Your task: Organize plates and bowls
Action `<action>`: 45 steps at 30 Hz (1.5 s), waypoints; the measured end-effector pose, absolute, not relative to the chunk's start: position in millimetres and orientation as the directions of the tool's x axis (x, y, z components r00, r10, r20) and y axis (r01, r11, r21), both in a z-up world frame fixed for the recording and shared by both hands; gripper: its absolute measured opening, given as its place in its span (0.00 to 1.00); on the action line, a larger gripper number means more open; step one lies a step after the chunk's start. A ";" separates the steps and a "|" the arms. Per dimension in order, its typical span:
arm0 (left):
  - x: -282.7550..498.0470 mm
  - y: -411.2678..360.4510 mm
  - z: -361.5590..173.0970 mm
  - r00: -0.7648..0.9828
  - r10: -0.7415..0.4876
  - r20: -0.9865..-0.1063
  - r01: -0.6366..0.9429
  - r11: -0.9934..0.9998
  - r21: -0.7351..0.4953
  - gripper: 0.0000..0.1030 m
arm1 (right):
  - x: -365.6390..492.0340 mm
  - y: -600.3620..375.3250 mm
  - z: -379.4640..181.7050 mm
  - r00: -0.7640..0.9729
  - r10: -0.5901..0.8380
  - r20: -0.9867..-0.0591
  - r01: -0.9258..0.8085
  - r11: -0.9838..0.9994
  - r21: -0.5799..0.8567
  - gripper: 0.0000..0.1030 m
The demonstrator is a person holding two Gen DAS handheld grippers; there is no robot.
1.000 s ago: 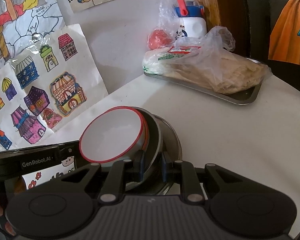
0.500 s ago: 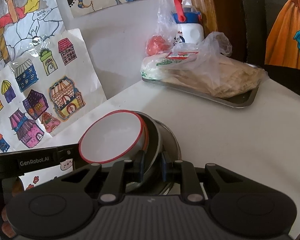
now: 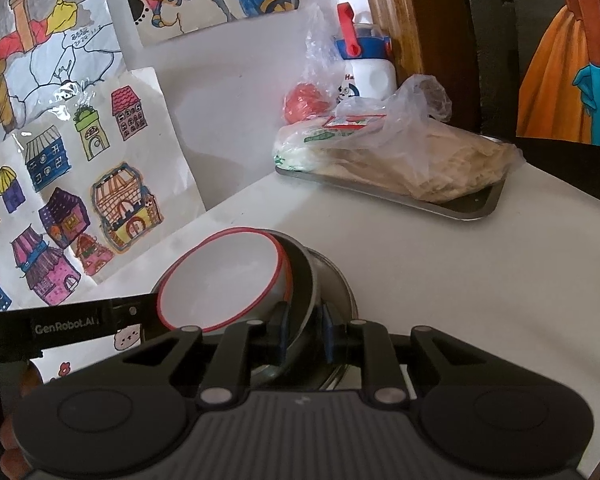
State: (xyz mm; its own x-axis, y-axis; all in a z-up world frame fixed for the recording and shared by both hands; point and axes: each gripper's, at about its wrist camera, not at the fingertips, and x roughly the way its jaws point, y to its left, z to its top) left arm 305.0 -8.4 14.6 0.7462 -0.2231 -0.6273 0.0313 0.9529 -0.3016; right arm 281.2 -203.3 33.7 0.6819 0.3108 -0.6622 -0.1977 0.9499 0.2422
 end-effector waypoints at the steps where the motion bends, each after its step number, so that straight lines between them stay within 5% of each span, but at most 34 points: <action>1: 304.3 -8.4 14.4 0.748 -0.221 -0.626 0.029 0.953 -0.301 0.21 | 280.8 -203.6 33.5 0.684 0.308 -0.661 -0.194 0.951 0.242 0.22; 19: 302.1 -5.8 12.9 0.755 -0.207 -0.623 0.011 0.953 -0.303 0.30 | 275.7 -207.9 29.5 0.718 0.262 -0.645 -0.150 0.963 0.224 0.46; 26: 298.1 -3.3 11.5 0.756 -0.190 -0.627 -0.011 0.953 -0.302 0.49 | 270.2 -210.8 29.1 0.731 0.239 -0.639 -0.127 0.968 0.217 0.61; 45: 268.8 2.2 25.4 0.784 -0.213 -0.583 0.016 0.946 -0.325 0.76 | 232.8 -216.3 54.1 0.792 0.219 -0.570 -0.098 0.967 0.235 0.96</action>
State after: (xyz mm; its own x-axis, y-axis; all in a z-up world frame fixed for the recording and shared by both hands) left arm 268.8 2.2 25.4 0.7836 -0.2134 -0.5835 0.0159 0.9457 -0.3245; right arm 232.8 -216.3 54.1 0.7917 0.2194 -0.5701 -0.0983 0.9669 0.2355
